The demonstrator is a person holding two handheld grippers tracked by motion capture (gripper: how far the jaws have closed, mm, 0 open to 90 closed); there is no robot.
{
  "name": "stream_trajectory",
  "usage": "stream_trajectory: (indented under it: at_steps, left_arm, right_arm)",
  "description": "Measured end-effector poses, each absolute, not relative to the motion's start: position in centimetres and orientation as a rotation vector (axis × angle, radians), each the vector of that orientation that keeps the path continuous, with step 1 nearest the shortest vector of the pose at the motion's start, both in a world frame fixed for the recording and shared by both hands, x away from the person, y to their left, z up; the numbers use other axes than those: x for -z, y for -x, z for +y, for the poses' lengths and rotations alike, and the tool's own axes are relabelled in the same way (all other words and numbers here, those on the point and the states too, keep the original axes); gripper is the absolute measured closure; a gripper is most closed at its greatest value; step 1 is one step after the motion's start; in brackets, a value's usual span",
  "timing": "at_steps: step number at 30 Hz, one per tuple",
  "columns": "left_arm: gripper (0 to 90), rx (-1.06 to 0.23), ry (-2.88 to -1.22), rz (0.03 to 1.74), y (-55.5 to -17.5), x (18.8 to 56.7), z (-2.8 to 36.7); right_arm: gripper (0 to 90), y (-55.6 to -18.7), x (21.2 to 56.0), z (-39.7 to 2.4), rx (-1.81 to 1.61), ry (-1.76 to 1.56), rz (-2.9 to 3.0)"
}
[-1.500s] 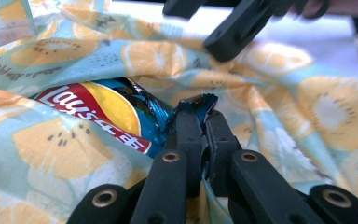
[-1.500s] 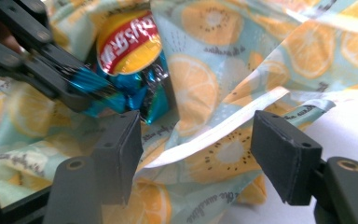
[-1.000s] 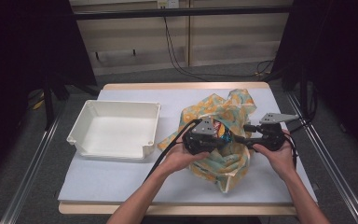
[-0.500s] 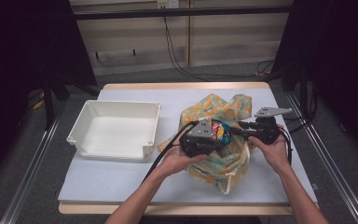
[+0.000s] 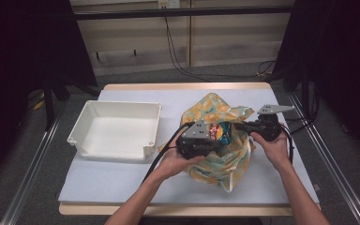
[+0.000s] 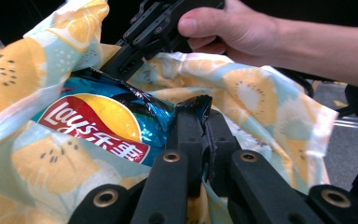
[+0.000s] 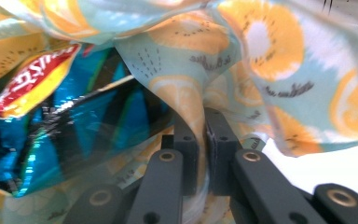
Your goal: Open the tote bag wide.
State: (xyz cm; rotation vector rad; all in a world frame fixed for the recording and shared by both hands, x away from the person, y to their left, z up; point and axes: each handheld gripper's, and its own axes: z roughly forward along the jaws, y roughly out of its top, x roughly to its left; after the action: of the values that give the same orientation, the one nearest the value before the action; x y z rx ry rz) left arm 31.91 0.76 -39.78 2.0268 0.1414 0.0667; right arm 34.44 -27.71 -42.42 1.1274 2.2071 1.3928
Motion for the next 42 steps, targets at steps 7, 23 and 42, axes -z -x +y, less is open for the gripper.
stream_trajectory:
  at_steps: [7, 23, 42]
  left_arm:
    - [87.7, -0.05, -2.017, 0.121, -31.3, 39.4, 1.0]
    - [88.3, -0.03, -2.003, 0.054, -30.0, 37.9, 2.2]
    - [88.7, -0.031, -1.898, 0.111, -30.6, 36.7, 4.5]
  right_arm:
    - [87.5, -35.6, 42.9, -28.5, -1.373, -1.177, 2.175]
    - [86.3, -37.5, 44.7, -29.8, -1.366, -1.255, 2.166]
    - [71.6, -36.7, 44.4, -29.9, -1.335, -1.243, 2.183]
